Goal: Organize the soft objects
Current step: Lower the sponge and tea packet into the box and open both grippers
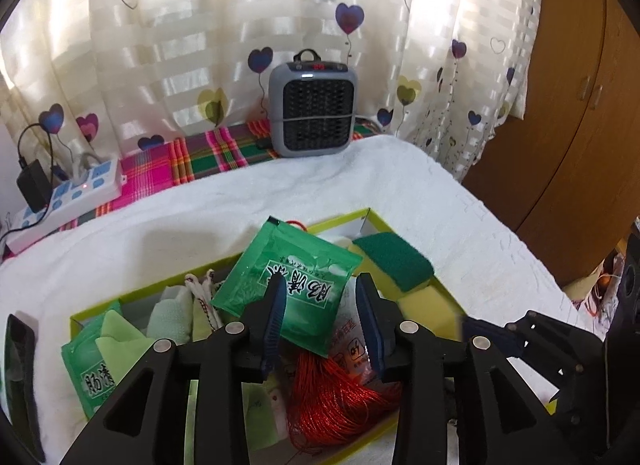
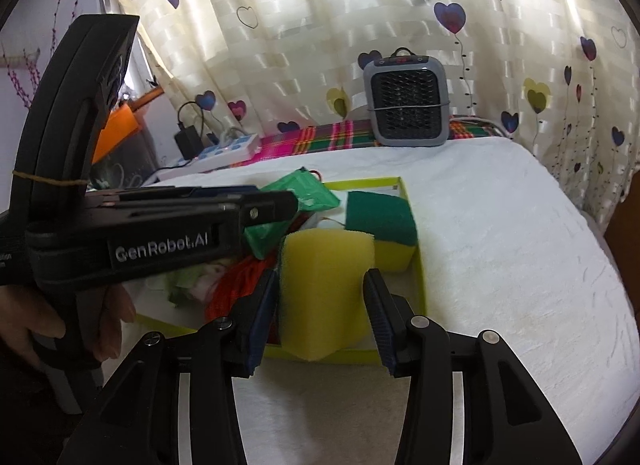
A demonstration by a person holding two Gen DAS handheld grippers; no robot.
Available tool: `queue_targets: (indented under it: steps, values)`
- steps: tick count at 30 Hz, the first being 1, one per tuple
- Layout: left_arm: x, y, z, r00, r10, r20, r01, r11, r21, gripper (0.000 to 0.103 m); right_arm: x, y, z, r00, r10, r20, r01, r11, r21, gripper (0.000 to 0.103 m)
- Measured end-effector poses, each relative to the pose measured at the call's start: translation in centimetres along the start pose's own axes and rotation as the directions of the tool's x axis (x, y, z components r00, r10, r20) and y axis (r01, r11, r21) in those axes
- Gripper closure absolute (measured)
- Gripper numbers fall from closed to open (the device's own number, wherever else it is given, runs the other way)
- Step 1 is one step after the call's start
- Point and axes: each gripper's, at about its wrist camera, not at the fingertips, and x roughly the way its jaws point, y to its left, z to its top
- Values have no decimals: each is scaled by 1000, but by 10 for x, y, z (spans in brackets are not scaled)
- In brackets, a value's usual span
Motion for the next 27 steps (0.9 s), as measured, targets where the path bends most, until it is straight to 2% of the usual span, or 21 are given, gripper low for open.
queue_targets:
  steps: [7,13,20,22,25,27]
  values:
    - [-8,2,-1,1000,0,14,0,1000,-6,68,-4,5,-1,999,48,15,-48,999,8,57]
    - [-12,4,-3,1000,5,16,-5,1000,-9,68,7,3,-2,1000,-16,-17,17,1000,13,57]
    - [-20,8,-6,1000,11,22,-10,1000,-19,68,15,9,-3,999,-9,-45,8,1000,-17,57]
    - [-23,8,-7,1000,14,27,-14,1000,-19,68,11,12,-3,1000,-15,-24,15,999,-33,57]
    - [-28,8,-9,999,19,34,-18,1000,-22,68,6,6,-2,1000,-6,-18,6,1000,1,57]
    - [-31,8,-10,999,19,37,-18,1000,-20,68,4,3,-1,999,-37,-5,37,999,7,57]
